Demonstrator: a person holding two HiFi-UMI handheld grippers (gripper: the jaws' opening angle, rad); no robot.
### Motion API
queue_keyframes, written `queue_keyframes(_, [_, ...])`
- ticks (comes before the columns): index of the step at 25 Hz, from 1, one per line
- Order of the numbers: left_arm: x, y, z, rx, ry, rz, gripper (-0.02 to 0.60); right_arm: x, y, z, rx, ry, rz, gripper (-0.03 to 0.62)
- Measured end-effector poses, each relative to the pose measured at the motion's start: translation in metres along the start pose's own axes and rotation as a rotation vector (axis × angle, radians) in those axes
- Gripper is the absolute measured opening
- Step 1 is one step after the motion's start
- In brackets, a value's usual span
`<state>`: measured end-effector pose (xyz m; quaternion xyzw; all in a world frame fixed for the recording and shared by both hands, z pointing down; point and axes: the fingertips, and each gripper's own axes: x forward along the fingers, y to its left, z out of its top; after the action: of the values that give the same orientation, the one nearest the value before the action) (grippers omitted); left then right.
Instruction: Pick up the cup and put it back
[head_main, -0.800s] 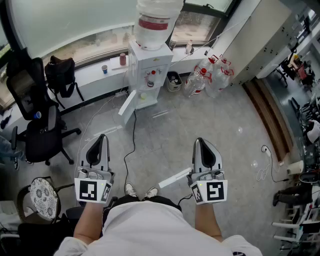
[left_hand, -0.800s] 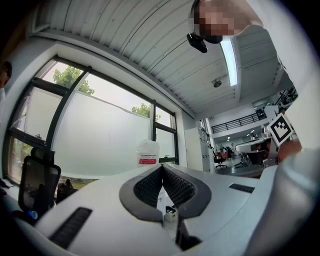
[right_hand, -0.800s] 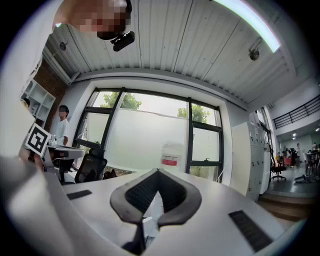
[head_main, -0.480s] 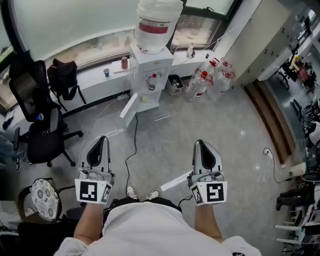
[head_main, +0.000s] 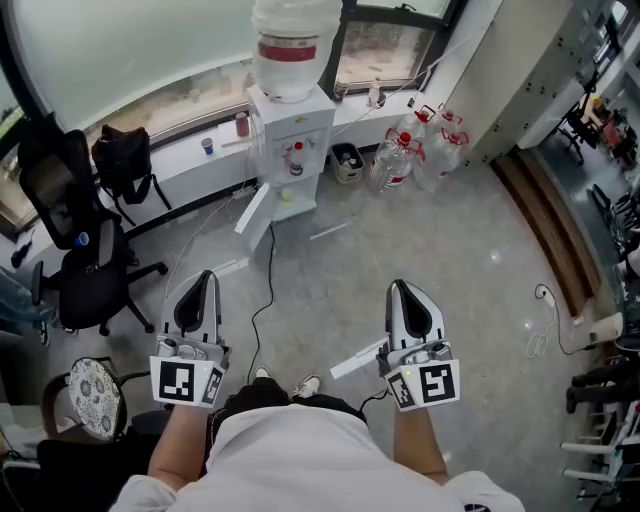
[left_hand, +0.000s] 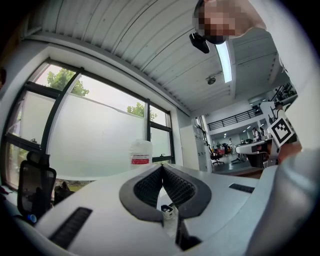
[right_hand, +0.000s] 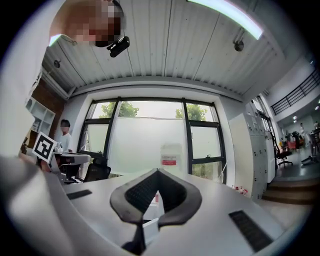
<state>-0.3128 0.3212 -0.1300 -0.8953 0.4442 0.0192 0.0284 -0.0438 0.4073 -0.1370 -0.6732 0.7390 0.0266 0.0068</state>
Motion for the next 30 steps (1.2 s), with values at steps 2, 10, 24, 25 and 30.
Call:
queue_keyframes(2, [0.005,-0.011,-0.003,0.005,0.005,-0.011,0.023,-0.006,-0.011,-0.008,0.014,0.011,-0.010,0.020])
queue_keyframes(10, [0.035,-0.013,-0.023,-0.013,0.036,-0.022,0.023,0.010,-0.028,-0.032,0.044,0.056,-0.014,0.020])
queue_keyframes(24, [0.254,0.083,-0.054,-0.081,0.015,-0.017,0.023,0.227,-0.110,-0.027,-0.040,0.092,-0.037,0.020])
queue_keyframes(25, [0.267,0.089,-0.056,-0.082,0.017,-0.027,0.023,0.242,-0.113,-0.026,-0.043,0.093,-0.042,0.020])
queue_keyframes(30, [0.315,0.114,-0.075,-0.109,0.053,-0.044,0.023,0.293,-0.117,-0.038,-0.031,0.126,-0.043,0.020])
